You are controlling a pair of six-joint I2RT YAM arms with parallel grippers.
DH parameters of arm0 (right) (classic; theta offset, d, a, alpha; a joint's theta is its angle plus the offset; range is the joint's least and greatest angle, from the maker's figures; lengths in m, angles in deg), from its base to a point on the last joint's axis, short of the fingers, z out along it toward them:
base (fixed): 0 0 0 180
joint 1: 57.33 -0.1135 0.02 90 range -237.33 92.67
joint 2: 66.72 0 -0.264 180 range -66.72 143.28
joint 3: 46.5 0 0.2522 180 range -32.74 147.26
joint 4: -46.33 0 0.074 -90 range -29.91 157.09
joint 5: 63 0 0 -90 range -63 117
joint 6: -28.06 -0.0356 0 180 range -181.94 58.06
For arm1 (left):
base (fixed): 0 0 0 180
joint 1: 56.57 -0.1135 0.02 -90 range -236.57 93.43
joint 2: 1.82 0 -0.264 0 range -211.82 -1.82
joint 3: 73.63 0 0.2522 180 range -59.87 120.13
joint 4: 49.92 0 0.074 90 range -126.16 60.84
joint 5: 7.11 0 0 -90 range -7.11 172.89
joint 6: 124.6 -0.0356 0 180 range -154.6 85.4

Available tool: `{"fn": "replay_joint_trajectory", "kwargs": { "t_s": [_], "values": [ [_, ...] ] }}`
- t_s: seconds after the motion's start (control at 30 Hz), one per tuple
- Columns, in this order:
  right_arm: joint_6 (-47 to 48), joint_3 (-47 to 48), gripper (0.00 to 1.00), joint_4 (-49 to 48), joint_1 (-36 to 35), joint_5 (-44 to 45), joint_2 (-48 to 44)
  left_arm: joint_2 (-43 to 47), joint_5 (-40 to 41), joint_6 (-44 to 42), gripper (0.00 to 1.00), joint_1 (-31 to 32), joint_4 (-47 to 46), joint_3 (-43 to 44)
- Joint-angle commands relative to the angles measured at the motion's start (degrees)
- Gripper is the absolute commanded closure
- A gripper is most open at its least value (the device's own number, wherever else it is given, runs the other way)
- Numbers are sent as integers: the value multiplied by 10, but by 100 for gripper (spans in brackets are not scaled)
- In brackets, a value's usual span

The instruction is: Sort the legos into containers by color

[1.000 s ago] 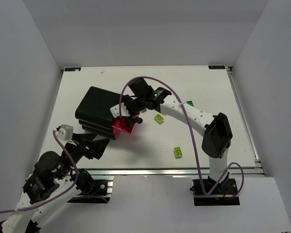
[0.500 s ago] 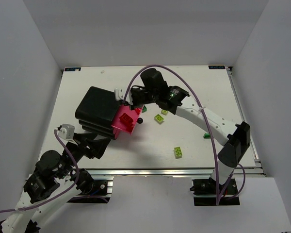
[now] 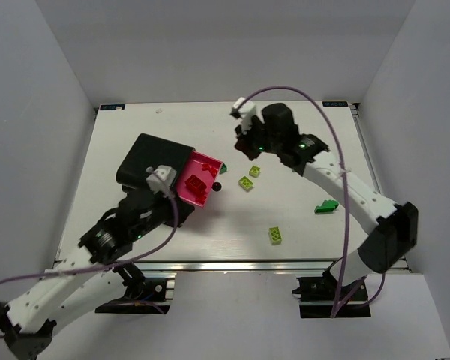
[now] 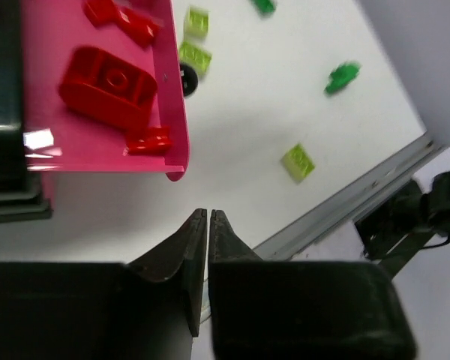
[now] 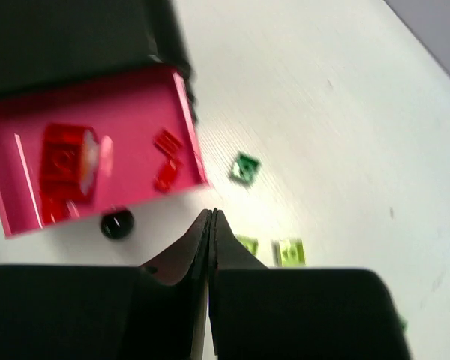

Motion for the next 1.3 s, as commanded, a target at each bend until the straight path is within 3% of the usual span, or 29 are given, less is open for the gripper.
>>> {"fn": "replay_joint_trajectory", "kwargs": {
  "t_s": [0.0, 0.13, 0.33, 0.4, 0.5, 0.57, 0.6, 0.63, 0.7, 0.83, 1.03, 1.27],
  "values": [
    [-83, -50, 100, -14, 38, -14, -79, -92, -54, 8, 80, 4, -39, 49],
    [-96, -108, 100, -24, 66, -33, -128, -181, -54, 8, 69, 4, -39, 100],
    [-109, -167, 100, -56, 101, -64, -170, -239, -31, 27, 49, 9, -19, 165],
    [-112, -163, 100, -53, 108, -89, -162, -248, 7, 32, 47, 9, -1, 180],
    [-63, -144, 97, -21, 105, -194, -126, -235, 79, 36, 42, 9, 43, 212],
    [-24, -106, 75, 5, 101, -287, -86, -215, 111, 36, 37, 9, 75, 223],
    [-1, -90, 51, 20, 90, -304, -73, -186, 134, 35, 35, 9, 85, 221],
    [9, -55, 42, 47, 83, -313, -49, -168, 142, 32, 34, 9, 104, 219],
    [27, -26, 23, 57, 55, -292, -30, -107, 161, 31, 29, 9, 133, 203],
    [16, -19, 13, 42, 3, -215, -12, 7, 175, 45, 25, 3, 170, 165],
    [0, 17, 11, 50, -69, -84, 51, 136, 195, 55, 20, 3, 173, 106],
    [-11, 74, 11, 65, -116, 10, 103, 191, 201, 62, 17, 3, 162, 65]
  ]
}}
